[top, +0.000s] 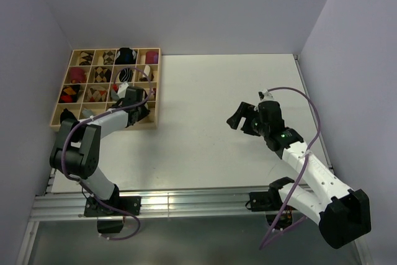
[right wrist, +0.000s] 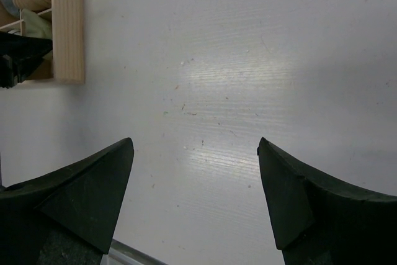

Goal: Roll the socks
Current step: Place the sock in the storage box.

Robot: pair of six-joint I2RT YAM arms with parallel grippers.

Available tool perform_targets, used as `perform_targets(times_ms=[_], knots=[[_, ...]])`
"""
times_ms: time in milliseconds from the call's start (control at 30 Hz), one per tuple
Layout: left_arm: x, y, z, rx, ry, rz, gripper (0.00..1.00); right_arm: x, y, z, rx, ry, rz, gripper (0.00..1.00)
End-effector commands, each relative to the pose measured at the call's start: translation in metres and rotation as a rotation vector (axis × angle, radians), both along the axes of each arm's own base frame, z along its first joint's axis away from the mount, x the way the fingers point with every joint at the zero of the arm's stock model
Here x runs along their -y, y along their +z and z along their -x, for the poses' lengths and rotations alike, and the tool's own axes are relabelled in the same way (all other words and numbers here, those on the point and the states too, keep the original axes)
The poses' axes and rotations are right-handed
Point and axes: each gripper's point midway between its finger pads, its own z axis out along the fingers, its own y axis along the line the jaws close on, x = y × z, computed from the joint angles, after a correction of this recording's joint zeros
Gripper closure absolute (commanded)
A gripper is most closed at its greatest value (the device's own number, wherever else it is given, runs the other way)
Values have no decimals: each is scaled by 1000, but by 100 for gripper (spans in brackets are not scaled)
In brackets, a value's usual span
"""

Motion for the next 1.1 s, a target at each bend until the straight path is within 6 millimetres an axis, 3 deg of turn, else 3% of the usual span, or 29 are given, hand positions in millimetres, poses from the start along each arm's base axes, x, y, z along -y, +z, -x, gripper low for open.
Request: perform_targets(times_ms=[0,200,700,800,933,1067], knots=[[7,2,-12,14,26,65,99,-2,4,-5,22,11,-18,12],[10,-12,9,-41,27,109,99,-3,3,-4,16,15,-31,12],[4,-4,22,-78,-10,61,99,-8,2,-2,6,31,-72,13],[5,-1,17,-73,-15,56,88,-8,2,-2,2,32,-73,13],[6,-2,16,-78,-32,47,61,-8,0,-1,0,30,-72,14],[8,0,19,-79,-47,57,49,-10,-3,-1,-7,33,-81,14]])
